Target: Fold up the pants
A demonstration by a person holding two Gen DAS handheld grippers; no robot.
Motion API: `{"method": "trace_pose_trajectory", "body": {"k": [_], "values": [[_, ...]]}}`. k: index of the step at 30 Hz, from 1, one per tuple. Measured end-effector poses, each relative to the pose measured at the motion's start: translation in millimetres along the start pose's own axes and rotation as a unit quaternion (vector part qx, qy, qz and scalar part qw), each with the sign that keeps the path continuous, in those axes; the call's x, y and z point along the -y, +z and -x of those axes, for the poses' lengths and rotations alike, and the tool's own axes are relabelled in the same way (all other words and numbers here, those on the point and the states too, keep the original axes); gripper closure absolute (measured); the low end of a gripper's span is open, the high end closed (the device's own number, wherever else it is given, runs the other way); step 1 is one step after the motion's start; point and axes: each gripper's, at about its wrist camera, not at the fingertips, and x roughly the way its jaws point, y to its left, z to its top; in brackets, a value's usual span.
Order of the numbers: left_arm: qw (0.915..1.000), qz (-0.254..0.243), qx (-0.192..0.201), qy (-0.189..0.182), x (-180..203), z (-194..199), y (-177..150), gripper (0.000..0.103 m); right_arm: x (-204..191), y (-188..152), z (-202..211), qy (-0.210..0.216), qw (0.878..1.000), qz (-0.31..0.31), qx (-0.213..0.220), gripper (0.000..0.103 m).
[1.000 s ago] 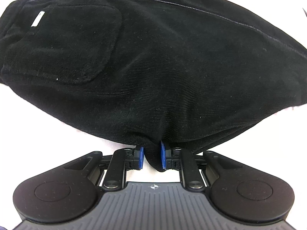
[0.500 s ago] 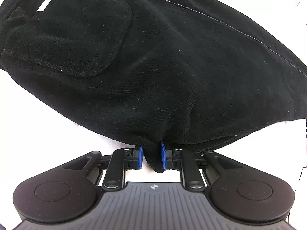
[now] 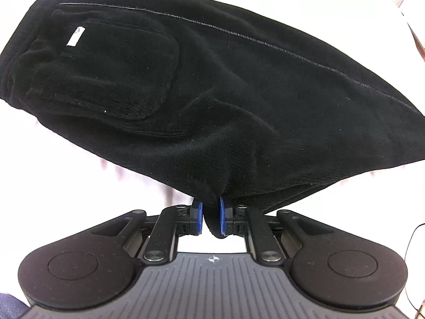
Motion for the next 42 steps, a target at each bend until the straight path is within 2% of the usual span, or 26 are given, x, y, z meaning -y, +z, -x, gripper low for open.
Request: {"method": "trace_pose_trajectory", "body": {"k": [3, 5, 6, 8, 10, 14, 16, 18, 19, 22, 24, 25, 27, 28, 30, 32, 33, 35, 37, 38, 39, 42], "values": [[0.9989, 0.007, -0.020, -0.042, -4, 6, -11, 0.090, 19, -15, 16, -0.004, 1.000, -0.001, -0.017, 0.094], [0.9975, 0.012, -0.041, -0.057, -6, -2, -22, 0.092, 19, -27, 23, 0.013, 0.999, -0.001, -0.038, 0.094], [0.9971, 0.009, -0.053, -0.053, -5, -10, -30, 0.098, 14, -32, 28, 0.030, 0.998, -0.003, -0.051, 0.094], [0.9966, 0.005, -0.074, -0.037, -8, -32, -43, 0.098, -4, -42, 34, 0.065, 0.995, 0.005, -0.072, 0.093], [0.9961, 0.019, -0.074, -0.044, -19, -48, -49, 0.098, -28, -46, 35, 0.092, 0.992, 0.010, -0.087, 0.093], [0.9958, -0.001, -0.079, -0.047, -26, -44, -46, 0.097, -42, -40, 16, 0.131, 0.983, -0.045, -0.122, 0.089], [0.9958, -0.020, -0.082, -0.036, -25, -34, -44, 0.094, -40, -39, 10, 0.153, 0.977, -0.061, -0.134, 0.080], [0.9952, -0.050, -0.082, -0.018, -18, -24, -44, 0.091, -30, -45, 7, 0.162, 0.970, -0.095, -0.153, 0.060], [0.9946, -0.068, -0.077, -0.010, -16, -18, -44, 0.091, -22, -50, 7, 0.167, 0.965, -0.117, -0.164, 0.057], [0.9930, -0.105, -0.054, -0.004, -12, 3, -45, 0.086, -1, -74, 23, 0.174, 0.947, -0.191, -0.190, 0.053], [0.9919, -0.120, -0.039, -0.012, -12, 13, -44, 0.085, 21, -90, 33, 0.182, 0.924, -0.267, -0.203, 0.053], [0.9908, -0.131, -0.032, -0.014, -6, 17, -42, 0.085, 33, -100, 36, 0.193, 0.903, -0.325, -0.204, 0.053], [0.9873, -0.158, -0.015, -0.014, 1, 26, -39, 0.084, 56, -125, 47, 0.215, 0.836, -0.464, -0.199, 0.051], [0.9848, -0.173, -0.007, -0.010, 18, 27, -30, 0.084, 63, -135, 52, 0.223, 0.803, -0.517, -0.193, 0.051], [0.9819, -0.189, 0.005, -0.013, 30, 31, -25, 0.084, 71, -155, 53, 0.240, 0.726, -0.618, -0.183, 0.046], [0.9793, -0.201, 0.013, -0.025, 47, 31, -17, 0.084, 66, -172, 51, 0.264, 0.644, -0.697, -0.174, 0.042], [0.9775, -0.208, 0.018, -0.031, 60, 31, -10, 0.084, 59, -177, 48, 0.272, 0.599, -0.734, -0.168, 0.041], [0.9729, -0.226, 0.028, -0.041, 79, 26, -3, 0.084, 45, -183, 42, 0.279, 0.529, -0.786, -0.156, 0.041], [0.9677, -0.245, 0.035, -0.047, 99, 18, 4, 0.084, 25, -185, 26, 0.280, 0.472, -0.822, -0.151, 0.041], [0.9654, -0.254, 0.036, -0.048, 108, 14, 9, 0.084, 19, -186, 14, 0.282, 0.448, -0.836, -0.147, 0.042], [0.9614, -0.268, 0.037, -0.049, 119, 9, 15, 0.084, 10, -188, 6, 0.282, 0.430, -0.845, -0.146, 0.043], [0.9489, -0.309, 0.049, -0.039, 149, -7, 32, 0.084, -1, -193, -8, 0.273, 0.406, -0.860, -0.146, 0.044]]}}
